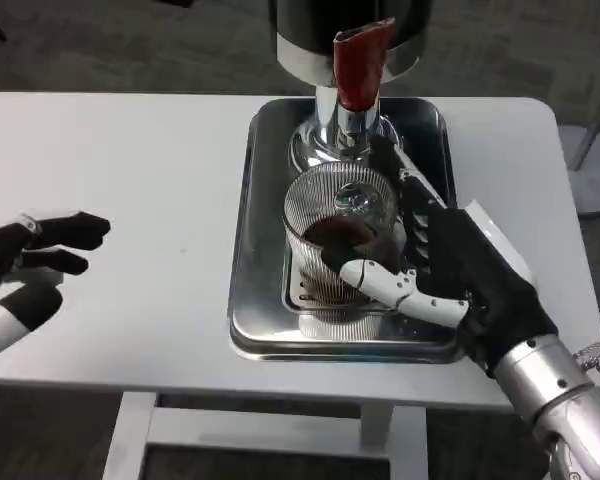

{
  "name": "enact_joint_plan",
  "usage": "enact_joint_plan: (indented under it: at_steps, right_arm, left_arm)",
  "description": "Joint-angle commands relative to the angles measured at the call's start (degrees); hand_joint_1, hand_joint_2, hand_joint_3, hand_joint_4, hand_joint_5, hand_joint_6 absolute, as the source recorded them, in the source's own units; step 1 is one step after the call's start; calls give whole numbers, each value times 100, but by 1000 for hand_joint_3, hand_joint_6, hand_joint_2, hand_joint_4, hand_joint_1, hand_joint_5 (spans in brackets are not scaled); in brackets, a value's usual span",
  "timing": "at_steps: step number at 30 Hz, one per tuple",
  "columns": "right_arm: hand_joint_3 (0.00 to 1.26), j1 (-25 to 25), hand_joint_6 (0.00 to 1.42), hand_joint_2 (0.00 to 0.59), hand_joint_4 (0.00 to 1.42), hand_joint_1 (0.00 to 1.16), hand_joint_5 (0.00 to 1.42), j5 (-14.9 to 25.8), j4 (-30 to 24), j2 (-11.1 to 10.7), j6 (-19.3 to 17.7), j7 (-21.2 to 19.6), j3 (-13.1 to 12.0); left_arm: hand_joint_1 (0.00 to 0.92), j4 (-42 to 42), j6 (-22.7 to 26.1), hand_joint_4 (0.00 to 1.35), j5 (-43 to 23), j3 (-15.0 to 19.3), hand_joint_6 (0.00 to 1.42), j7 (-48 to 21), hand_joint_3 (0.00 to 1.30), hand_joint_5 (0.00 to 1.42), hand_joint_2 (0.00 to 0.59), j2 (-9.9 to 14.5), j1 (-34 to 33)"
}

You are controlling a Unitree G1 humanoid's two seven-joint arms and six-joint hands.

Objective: Grasp the cup under the faucet to collect the drink, then remove the cup.

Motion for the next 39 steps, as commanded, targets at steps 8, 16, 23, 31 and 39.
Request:
enact_joint_plan:
  at_steps: [8, 16, 23, 31, 39]
  right_arm:
    - [0, 87, 178, 200, 0, 719, 0, -143, 71, 10, -260, -19, 147]
    - [0, 120, 188, 210, 0, 726, 0, -326, 59, 63, -269, -193, 200]
    - [0, 163, 191, 212, 0, 728, 0, -465, 52, 101, -243, -338, 254]
    - [0, 163, 204, 212, 0, 729, 0, -607, 85, 189, -226, -479, 342]
    - [0, 148, 239, 212, 0, 730, 21, -714, 140, 316, -191, -620, 441]
  left_arm:
    - [0, -7, 87, 264, -12, 51, 349, -77, 300, 316, 69, 114, 78]
    - [0, 2, 102, 265, -13, 71, 349, -95, 301, 324, 69, 139, 101]
    - [0, 35, 108, 265, -8, 64, 349, -121, 307, 326, 69, 149, 113]
    - [0, 111, 97, 267, -15, 85, 349, -154, 308, 326, 69, 156, 115]
    - [0, 201, 66, 269, -21, 93, 348, -193, 312, 326, 68, 149, 142]
